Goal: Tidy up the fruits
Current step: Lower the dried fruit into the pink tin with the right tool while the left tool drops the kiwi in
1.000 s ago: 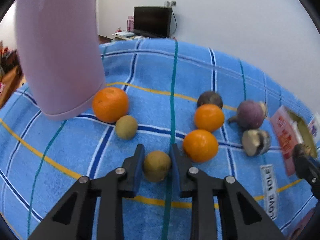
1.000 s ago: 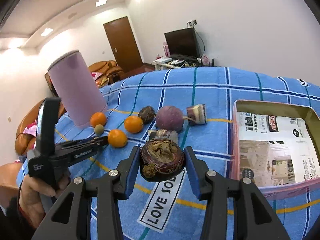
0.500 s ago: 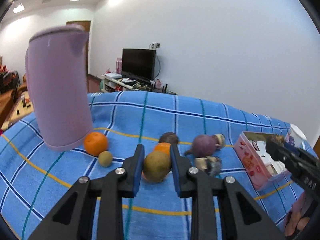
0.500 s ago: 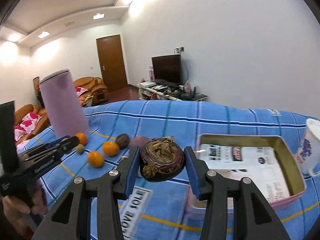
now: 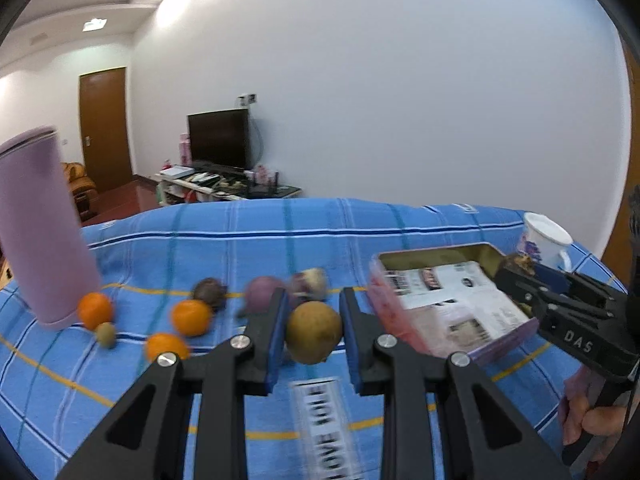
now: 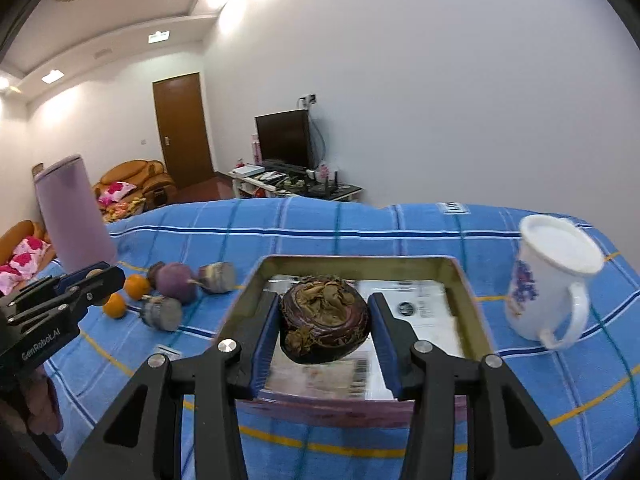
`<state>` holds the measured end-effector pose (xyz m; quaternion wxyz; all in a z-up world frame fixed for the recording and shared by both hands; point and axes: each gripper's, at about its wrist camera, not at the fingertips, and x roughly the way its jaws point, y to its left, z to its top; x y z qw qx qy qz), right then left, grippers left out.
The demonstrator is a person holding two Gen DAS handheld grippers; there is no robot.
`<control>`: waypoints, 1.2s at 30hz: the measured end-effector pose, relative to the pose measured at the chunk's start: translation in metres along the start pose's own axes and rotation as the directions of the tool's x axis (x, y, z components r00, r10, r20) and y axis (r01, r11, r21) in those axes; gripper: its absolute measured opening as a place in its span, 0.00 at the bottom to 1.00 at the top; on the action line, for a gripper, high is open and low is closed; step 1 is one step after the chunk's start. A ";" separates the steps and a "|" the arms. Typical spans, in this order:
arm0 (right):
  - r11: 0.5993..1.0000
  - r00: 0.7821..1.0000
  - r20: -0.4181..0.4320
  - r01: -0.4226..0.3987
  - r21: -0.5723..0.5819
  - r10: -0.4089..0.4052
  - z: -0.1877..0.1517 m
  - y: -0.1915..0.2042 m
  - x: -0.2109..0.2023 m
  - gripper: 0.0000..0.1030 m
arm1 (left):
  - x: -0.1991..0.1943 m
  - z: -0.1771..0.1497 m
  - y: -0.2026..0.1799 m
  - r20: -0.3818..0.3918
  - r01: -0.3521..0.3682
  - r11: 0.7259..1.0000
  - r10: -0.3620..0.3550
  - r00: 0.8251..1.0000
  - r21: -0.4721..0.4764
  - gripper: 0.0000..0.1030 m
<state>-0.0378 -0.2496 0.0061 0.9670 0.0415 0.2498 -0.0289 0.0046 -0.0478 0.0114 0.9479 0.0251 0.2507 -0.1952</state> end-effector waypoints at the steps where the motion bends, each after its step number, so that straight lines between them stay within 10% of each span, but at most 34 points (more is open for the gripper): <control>1: 1.000 1.000 0.000 0.007 0.000 -0.007 0.000 -0.002 0.000 0.45 | 0.003 0.001 -0.008 -0.004 0.007 1.000 -0.007 1.000 0.008 0.27; 15: 0.996 0.993 -0.083 0.089 0.000 -0.089 -0.009 -0.051 0.016 0.45 | 0.053 0.006 -0.105 -0.087 0.077 0.994 -0.070 0.994 0.076 0.27; 36: 0.999 0.980 -0.196 0.045 0.030 -0.038 -0.018 -0.054 0.034 0.46 | 0.070 -0.003 -0.117 -0.167 0.077 0.991 -0.058 0.984 0.109 0.27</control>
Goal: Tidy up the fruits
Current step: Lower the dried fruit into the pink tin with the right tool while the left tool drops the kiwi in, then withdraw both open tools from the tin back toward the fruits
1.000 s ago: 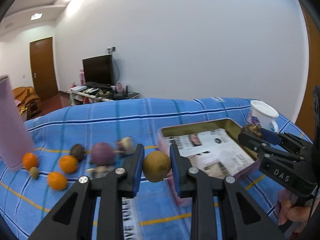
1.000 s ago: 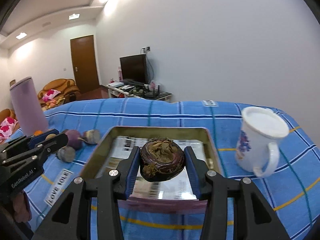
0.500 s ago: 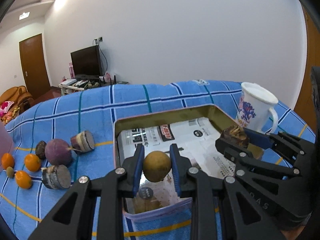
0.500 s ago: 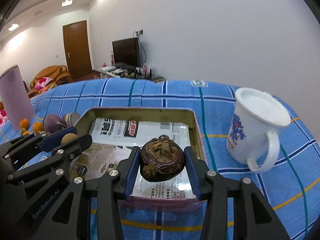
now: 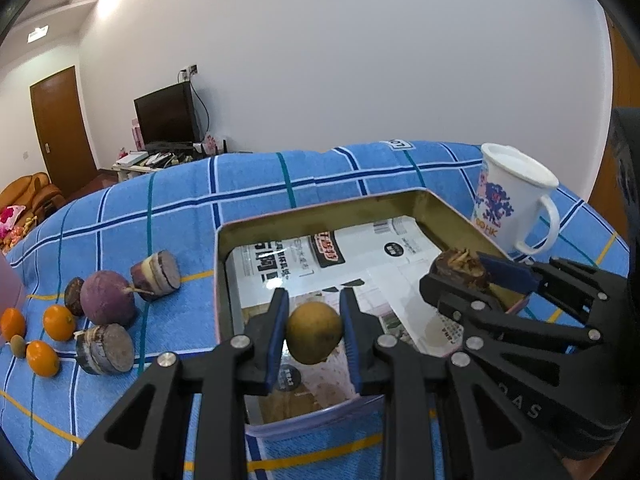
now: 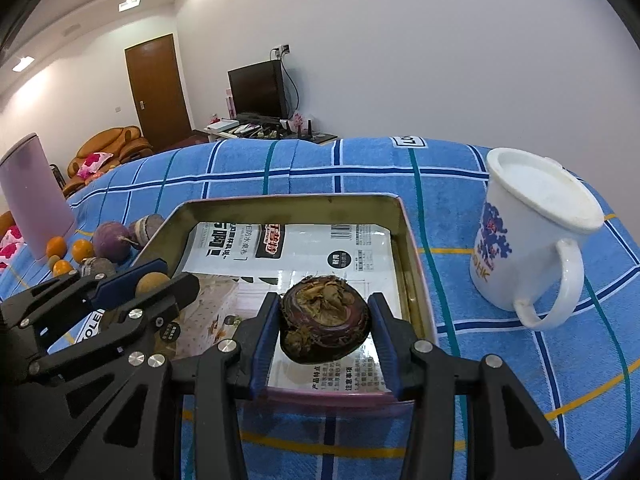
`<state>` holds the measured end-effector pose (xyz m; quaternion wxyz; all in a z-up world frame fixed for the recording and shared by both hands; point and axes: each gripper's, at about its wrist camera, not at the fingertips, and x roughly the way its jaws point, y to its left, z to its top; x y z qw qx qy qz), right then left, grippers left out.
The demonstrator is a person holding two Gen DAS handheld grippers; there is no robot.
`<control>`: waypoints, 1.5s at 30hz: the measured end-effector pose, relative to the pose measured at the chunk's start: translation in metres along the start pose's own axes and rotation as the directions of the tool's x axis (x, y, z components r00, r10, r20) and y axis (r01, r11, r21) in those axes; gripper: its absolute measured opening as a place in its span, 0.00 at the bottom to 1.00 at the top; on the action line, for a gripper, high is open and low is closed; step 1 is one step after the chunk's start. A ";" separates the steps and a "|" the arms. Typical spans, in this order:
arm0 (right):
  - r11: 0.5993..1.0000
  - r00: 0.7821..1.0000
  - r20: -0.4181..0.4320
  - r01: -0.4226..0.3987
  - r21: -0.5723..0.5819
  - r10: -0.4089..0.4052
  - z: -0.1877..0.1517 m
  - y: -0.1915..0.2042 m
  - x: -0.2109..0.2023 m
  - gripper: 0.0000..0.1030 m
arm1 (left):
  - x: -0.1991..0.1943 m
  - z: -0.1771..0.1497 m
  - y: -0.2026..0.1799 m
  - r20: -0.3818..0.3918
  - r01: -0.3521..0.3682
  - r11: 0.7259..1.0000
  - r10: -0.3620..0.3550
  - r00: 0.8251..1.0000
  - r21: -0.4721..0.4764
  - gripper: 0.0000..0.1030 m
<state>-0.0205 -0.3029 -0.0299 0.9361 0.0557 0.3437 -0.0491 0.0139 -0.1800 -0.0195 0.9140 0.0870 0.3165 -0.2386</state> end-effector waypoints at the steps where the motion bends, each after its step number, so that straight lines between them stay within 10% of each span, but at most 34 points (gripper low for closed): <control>1: 1.000 1.000 -0.003 -0.005 0.000 0.005 0.000 0.000 0.000 0.46 | 0.000 0.000 0.001 -0.003 -0.001 1.000 0.001 1.000 -0.005 0.27; 17: 0.997 0.998 0.004 -0.070 0.033 0.070 0.001 -0.004 -0.001 0.50 | -0.002 -0.001 0.005 0.008 -0.019 1.000 0.019 1.000 -0.024 0.29; 29: 0.939 0.966 0.121 -0.251 0.234 0.228 0.005 -0.036 -0.017 0.78 | -0.034 -0.001 0.028 0.168 -0.099 0.989 0.116 0.979 -0.112 0.97; 35: 0.976 0.978 0.193 -0.112 0.189 0.074 0.003 -0.027 -0.032 0.78 | -0.049 -0.003 0.025 0.250 -0.157 0.983 0.175 0.952 -0.091 1.00; 45: 0.988 0.931 0.341 0.096 0.122 -0.132 -0.001 -0.014 -0.057 0.78 | -0.049 -0.010 0.047 0.217 -0.280 0.946 0.311 0.925 -0.161 1.00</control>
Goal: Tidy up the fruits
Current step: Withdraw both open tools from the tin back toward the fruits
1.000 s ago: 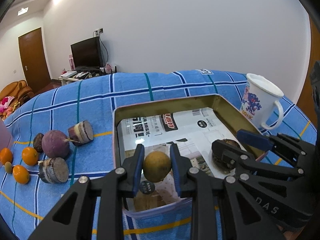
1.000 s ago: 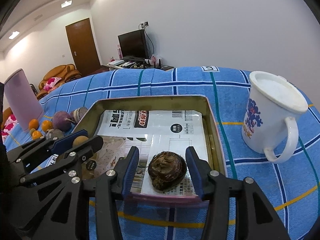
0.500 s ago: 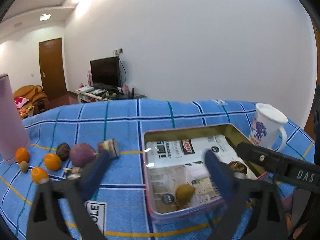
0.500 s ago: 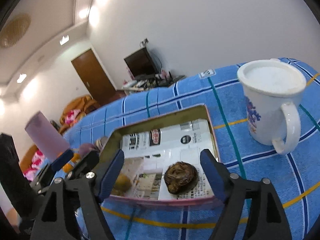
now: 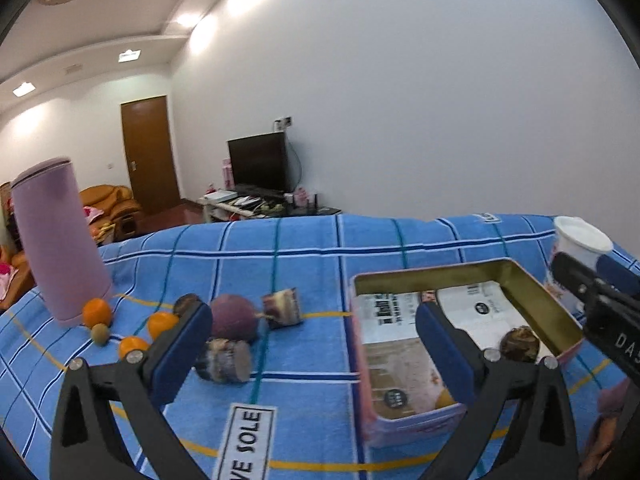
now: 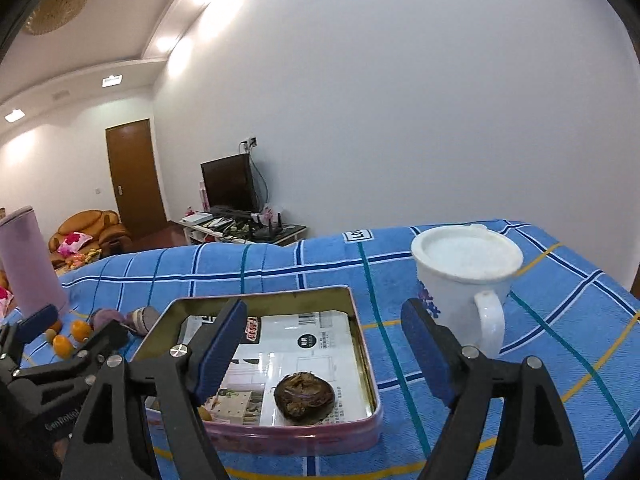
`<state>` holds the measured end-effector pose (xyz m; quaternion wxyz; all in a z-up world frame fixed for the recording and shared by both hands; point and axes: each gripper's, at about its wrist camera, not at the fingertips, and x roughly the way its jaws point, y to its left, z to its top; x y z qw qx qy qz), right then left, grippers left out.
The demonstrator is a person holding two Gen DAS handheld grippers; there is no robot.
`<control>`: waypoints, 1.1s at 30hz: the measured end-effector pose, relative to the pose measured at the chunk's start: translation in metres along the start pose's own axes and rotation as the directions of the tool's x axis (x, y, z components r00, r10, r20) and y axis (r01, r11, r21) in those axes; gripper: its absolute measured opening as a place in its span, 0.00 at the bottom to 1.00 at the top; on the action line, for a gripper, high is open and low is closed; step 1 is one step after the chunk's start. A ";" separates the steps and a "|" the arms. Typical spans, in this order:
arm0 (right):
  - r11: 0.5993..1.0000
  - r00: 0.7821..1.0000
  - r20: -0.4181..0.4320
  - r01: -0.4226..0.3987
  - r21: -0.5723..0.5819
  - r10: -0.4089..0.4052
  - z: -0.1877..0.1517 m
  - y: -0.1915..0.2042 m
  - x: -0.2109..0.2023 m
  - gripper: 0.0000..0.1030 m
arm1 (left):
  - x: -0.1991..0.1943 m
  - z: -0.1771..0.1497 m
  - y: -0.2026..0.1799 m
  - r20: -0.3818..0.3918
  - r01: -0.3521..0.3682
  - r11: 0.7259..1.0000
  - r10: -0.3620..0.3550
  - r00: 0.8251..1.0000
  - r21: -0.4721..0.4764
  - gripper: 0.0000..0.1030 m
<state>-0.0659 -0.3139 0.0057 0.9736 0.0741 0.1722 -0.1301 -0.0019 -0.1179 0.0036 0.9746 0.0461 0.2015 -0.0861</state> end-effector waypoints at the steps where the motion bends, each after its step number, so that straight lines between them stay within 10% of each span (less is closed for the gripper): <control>1: 1.000 1.000 0.004 0.003 0.003 -0.003 0.000 0.000 -0.001 0.78 | 0.000 -0.001 0.003 0.000 -0.001 1.000 0.001 1.000 -0.006 1.00; 21: 0.995 0.995 0.067 0.078 -0.069 -0.073 -0.005 0.035 -0.021 0.78 | 0.010 -0.009 0.050 -0.057 -0.023 0.991 0.031 0.998 0.135 1.00; 33: 0.997 0.997 -0.010 0.070 -0.034 -0.071 -0.011 0.062 -0.011 0.78 | 0.019 -0.004 0.104 -0.021 -0.071 0.997 0.072 0.997 0.025 1.00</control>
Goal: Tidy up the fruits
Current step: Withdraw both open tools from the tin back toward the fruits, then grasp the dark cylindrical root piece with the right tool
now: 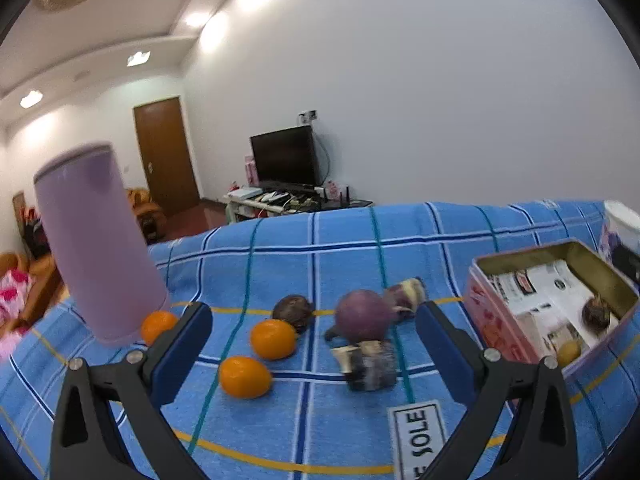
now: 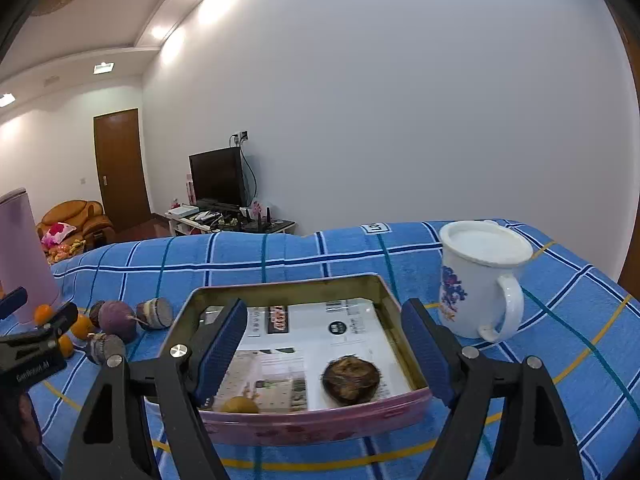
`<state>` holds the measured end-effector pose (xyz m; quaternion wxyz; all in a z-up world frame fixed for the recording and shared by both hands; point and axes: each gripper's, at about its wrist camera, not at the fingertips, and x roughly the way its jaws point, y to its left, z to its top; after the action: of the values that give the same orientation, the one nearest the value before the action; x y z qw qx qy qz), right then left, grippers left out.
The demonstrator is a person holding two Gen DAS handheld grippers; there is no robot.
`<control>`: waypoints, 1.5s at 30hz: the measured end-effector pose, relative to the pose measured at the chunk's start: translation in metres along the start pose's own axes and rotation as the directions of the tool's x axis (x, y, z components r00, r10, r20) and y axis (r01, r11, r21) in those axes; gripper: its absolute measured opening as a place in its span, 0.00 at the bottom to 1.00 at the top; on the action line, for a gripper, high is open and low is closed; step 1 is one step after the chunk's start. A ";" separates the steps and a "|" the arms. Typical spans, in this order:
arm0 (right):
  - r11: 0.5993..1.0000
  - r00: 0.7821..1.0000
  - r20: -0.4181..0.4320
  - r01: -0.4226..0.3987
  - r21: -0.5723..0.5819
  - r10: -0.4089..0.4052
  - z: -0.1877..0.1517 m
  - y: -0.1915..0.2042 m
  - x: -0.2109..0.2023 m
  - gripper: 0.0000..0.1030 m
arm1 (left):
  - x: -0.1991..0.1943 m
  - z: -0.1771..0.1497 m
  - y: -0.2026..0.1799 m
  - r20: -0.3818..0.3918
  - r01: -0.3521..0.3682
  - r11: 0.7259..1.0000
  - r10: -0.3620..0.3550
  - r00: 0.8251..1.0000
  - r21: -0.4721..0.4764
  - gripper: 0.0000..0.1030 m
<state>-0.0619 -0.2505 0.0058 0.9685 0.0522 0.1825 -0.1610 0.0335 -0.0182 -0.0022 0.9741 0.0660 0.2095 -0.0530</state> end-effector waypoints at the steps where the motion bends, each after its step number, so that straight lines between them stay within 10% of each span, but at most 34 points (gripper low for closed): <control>1: 1.000 1.000 -0.002 -0.004 0.002 0.004 -0.001 0.004 0.000 0.78 | 0.002 0.000 0.007 -0.005 -0.001 1.000 0.001 1.000 -0.020 1.00; 19: 0.984 0.984 -0.065 -0.167 -0.056 0.163 -0.009 0.102 0.011 0.78 | 0.041 -0.004 0.114 -0.152 -0.195 0.960 0.167 0.974 -0.200 1.00; 27: 0.960 0.946 -0.196 -0.274 -0.062 0.258 -0.013 0.154 0.036 0.78 | 0.051 -0.010 0.154 -0.195 -0.373 0.910 0.339 0.920 -0.180 1.00; 38: 0.935 0.839 -0.461 -0.351 -0.051 0.290 -0.032 0.221 0.096 0.77 | 0.054 -0.010 0.143 -0.202 -0.309 0.943 0.281 0.938 -0.121 1.00; 45: 0.931 0.805 -0.514 -0.364 -0.035 0.296 -0.038 0.227 0.112 0.47 | 0.050 -0.005 0.113 -0.173 -0.181 0.983 0.175 0.969 -0.020 1.00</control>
<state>0.0990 -0.0634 -0.0610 0.9021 0.0592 0.4254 0.0416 0.0918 0.0902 -0.0155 0.9544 0.0715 0.2864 0.0440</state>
